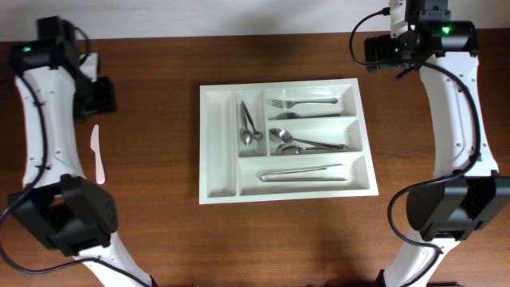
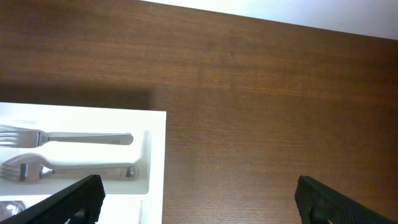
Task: Pack container
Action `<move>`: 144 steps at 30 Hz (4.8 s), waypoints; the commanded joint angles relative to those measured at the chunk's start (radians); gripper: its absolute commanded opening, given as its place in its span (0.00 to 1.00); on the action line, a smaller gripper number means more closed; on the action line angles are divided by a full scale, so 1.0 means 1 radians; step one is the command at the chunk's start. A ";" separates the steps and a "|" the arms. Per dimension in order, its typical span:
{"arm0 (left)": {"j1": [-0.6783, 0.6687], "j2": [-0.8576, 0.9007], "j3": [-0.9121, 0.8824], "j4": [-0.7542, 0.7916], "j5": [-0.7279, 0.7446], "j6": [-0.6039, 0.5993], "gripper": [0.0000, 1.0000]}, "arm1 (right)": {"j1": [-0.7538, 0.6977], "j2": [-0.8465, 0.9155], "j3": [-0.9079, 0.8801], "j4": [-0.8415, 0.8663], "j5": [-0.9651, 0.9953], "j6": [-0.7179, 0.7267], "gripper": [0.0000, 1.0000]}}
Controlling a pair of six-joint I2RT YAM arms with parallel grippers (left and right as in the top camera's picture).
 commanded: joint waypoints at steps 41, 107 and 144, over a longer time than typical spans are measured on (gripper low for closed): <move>0.233 0.058 -0.558 0.526 0.137 0.302 0.57 | -0.001 -0.008 0.017 0.003 0.008 0.005 0.99; -0.481 0.078 -0.269 0.273 0.330 -0.235 0.04 | -0.001 -0.008 0.017 0.003 0.008 0.005 0.99; 0.021 0.073 -0.004 0.372 0.300 -0.220 0.99 | -0.001 -0.008 0.017 0.003 0.008 0.005 0.99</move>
